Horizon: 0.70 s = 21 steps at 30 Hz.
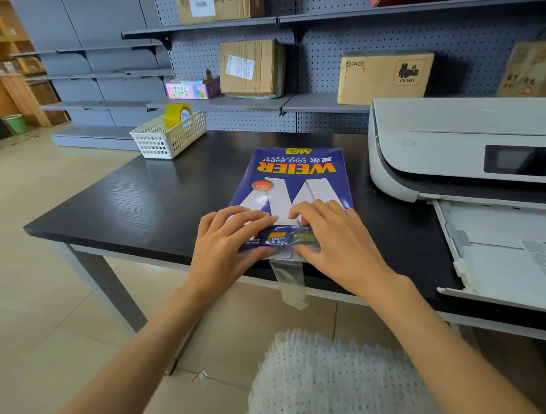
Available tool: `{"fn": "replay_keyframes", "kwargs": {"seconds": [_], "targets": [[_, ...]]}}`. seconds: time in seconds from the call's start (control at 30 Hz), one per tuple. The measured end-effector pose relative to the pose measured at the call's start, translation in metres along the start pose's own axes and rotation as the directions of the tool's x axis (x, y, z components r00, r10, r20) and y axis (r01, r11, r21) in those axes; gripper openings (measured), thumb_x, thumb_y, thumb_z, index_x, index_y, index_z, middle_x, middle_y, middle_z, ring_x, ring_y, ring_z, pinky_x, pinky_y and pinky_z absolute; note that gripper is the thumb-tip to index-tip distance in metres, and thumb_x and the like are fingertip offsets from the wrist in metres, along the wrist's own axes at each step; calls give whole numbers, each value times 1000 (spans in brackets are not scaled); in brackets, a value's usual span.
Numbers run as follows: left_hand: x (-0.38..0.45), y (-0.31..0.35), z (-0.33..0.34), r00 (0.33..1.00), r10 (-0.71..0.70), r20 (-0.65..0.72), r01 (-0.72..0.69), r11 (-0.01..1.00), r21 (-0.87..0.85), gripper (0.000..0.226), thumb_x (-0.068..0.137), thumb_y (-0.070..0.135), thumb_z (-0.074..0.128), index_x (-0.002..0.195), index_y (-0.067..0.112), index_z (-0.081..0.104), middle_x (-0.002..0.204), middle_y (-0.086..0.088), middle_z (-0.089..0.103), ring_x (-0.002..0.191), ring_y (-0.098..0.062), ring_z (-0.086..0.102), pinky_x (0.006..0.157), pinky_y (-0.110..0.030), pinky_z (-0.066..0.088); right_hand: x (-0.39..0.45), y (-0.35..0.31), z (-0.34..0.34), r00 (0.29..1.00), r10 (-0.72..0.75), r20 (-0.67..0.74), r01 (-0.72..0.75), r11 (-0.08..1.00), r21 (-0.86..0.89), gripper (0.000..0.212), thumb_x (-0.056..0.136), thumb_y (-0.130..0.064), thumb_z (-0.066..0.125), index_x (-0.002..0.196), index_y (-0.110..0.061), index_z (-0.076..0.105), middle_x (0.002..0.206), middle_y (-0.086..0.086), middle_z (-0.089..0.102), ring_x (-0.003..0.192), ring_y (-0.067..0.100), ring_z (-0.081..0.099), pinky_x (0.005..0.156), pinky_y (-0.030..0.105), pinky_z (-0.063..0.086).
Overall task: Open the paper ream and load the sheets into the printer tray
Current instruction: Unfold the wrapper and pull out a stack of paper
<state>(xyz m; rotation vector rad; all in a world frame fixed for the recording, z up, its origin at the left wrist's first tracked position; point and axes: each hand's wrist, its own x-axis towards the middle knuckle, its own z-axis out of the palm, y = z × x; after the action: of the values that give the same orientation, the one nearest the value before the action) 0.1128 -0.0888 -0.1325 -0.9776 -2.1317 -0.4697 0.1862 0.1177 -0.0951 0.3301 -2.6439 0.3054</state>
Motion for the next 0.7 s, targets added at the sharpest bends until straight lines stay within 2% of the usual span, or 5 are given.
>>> {"fn": "replay_keyframes", "kwargs": {"seconds": [0.17, 0.3, 0.47, 0.57, 0.7], "targets": [[8, -2, -3, 1000, 6, -25, -6, 1000, -8, 34, 90, 39, 62, 120, 26, 70, 121, 8, 68, 116, -20, 55, 90, -33, 35, 6, 2, -3, 999, -16, -35, 15, 1000, -13, 23, 90, -32, 61, 111, -25, 58, 112, -5, 60, 104, 16, 52, 78, 25, 33], [14, -3, -4, 999, -1, -54, 0, 1000, -14, 30, 92, 38, 59, 116, 25, 72, 119, 7, 69, 114, -20, 54, 87, -29, 31, 8, 5, -2, 997, 0, -76, 0, 1000, -5, 15, 89, -24, 60, 103, -25, 62, 106, -5, 60, 99, 19, 53, 75, 30, 39], [17, -7, -1, 997, -7, -74, 4, 999, -42, 22, 93, 36, 60, 99, 22, 76, 114, 6, 71, 114, -20, 54, 89, -33, 35, 10, 10, 2, 994, -4, -109, 3, 1000, -12, 8, 92, -24, 59, 95, -22, 66, 100, -5, 64, 91, 20, 57, 70, 31, 40], [20, -7, 0, 993, -101, -56, 96, 993, -72, 22, 92, 37, 61, 89, 20, 74, 99, 8, 72, 104, -18, 57, 86, -34, 36, 13, 13, 4, 997, -1, -72, -2, 999, -53, 13, 98, -23, 53, 100, -21, 65, 102, -3, 66, 93, 21, 58, 72, 32, 42], [23, -5, 2, 960, -279, 8, 277, 948, -155, 28, 92, 44, 56, 85, 20, 68, 89, 10, 69, 87, -14, 59, 83, -31, 36, 17, 13, 5, 998, 60, -26, -62, 997, -55, 10, 100, -19, 51, 102, -21, 60, 104, -2, 67, 97, 22, 59, 77, 34, 46]]}}
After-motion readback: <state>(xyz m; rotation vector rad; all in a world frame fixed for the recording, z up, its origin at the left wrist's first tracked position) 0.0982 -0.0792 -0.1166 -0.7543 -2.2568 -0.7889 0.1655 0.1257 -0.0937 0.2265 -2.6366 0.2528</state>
